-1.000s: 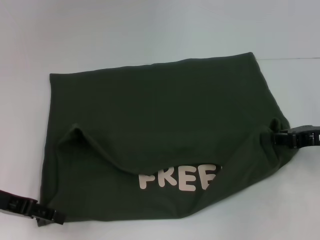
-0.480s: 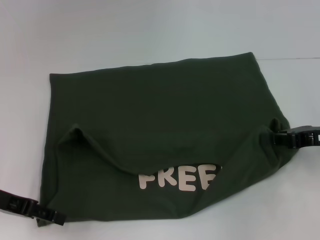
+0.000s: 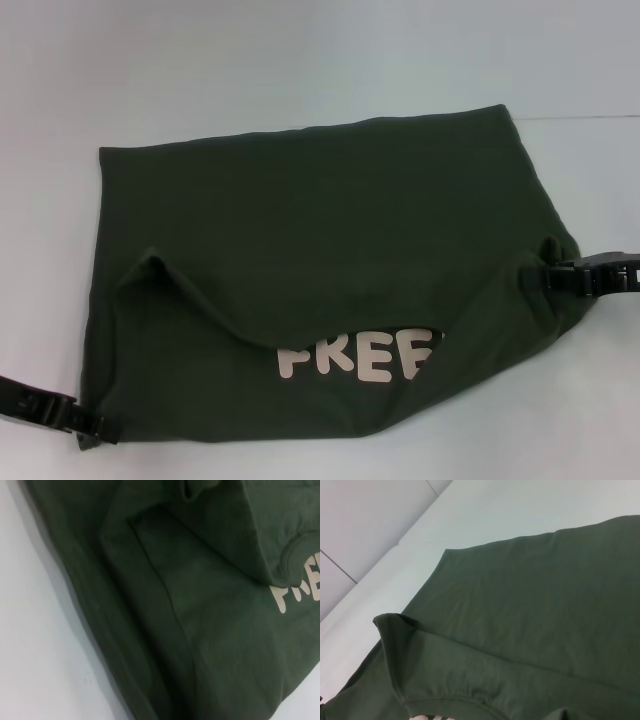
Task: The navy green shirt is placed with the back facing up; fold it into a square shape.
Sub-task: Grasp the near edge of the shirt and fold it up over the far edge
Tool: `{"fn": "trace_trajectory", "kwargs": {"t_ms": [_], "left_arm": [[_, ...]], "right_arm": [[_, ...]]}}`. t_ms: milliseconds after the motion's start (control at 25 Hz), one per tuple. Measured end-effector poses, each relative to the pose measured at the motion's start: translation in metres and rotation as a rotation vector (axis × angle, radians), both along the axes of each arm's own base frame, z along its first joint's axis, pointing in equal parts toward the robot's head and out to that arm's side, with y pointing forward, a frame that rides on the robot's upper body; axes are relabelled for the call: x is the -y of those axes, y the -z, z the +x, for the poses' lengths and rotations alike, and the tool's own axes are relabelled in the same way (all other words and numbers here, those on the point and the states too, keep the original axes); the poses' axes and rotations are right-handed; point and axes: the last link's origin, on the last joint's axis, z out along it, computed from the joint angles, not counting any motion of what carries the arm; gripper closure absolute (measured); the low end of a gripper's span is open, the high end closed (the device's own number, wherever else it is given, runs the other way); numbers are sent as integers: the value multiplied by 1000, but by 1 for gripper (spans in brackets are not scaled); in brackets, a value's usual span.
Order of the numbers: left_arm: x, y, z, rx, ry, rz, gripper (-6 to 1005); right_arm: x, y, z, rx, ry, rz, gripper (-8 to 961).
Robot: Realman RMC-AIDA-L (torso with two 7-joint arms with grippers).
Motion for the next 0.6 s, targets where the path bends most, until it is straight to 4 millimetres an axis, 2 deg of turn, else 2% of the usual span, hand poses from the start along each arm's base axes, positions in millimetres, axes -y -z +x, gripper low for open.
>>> {"fn": "trace_trajectory", "kwargs": {"t_ms": [200, 600], "left_arm": [[-2, 1, 0, -18, 13, -4, 668], [-4, 5, -4, -73, 39, -13, 790]], "right_arm": [[0, 0, 0, 0, 0, 0, 903], [0, 1, 0, -1, 1, -2, 903]]}}
